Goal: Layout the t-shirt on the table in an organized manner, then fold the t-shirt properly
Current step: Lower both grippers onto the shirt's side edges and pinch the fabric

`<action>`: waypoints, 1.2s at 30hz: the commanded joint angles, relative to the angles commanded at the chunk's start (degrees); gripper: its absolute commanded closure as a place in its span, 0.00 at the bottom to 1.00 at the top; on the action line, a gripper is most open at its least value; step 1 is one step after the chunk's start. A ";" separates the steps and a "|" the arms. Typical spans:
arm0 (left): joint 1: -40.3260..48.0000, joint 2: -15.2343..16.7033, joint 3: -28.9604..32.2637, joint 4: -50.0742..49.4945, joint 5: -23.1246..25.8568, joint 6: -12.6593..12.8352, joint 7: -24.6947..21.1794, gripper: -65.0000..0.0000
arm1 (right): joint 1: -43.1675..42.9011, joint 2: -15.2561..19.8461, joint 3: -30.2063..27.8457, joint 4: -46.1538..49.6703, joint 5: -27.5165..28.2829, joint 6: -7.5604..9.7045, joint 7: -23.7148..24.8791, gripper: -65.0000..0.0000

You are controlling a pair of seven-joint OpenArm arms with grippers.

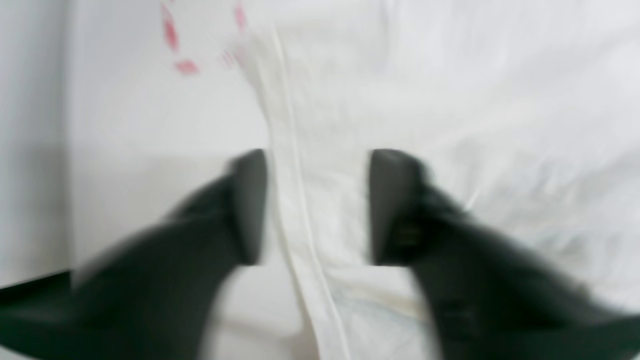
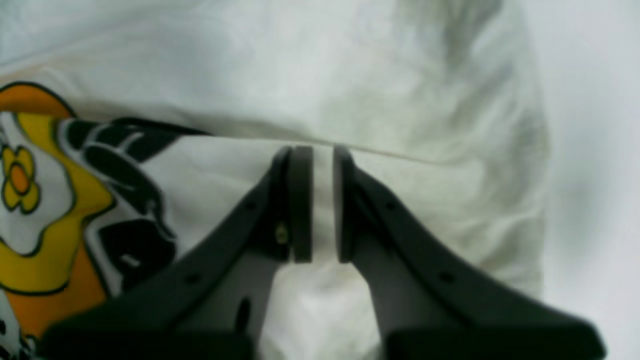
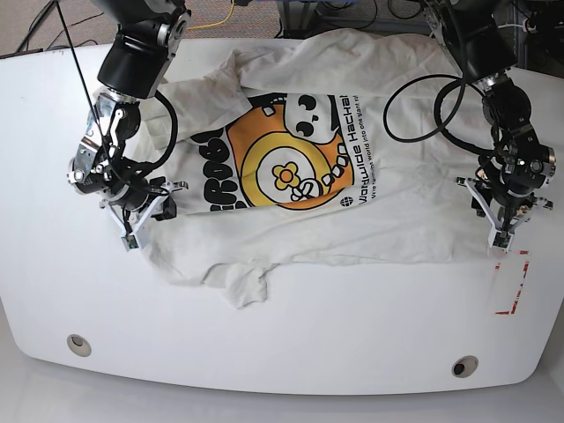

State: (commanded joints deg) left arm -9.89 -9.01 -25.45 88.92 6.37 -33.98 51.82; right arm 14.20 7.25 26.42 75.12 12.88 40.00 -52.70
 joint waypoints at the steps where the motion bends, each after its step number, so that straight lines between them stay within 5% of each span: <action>1: 0.00 0.00 0.00 -0.70 0.00 0.00 -0.09 0.91 | 0.00 0.09 0.00 -0.79 0.00 0.00 0.44 0.90; 9: -0.97 0.00 0.09 -11.25 0.09 0.09 -7.03 0.92 | 0.00 1.41 -0.97 -10.20 -0.18 0.00 6.77 0.90; 19: -11.69 -2.46 0.18 -29.45 0.26 0.09 -14.42 0.92 | 1.58 3.08 -5.54 -19.16 -6.95 0.00 19.16 0.90; 36: -21.36 -6.42 5.63 -37.10 0.26 0.09 -20.13 0.85 | 11.87 9.23 -5.45 -30.07 -8.44 0.00 25.76 0.90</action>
State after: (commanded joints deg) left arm -31.25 -15.43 -19.82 51.82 6.64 -33.89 31.69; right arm 26.07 16.48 20.97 45.05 4.44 40.00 -26.95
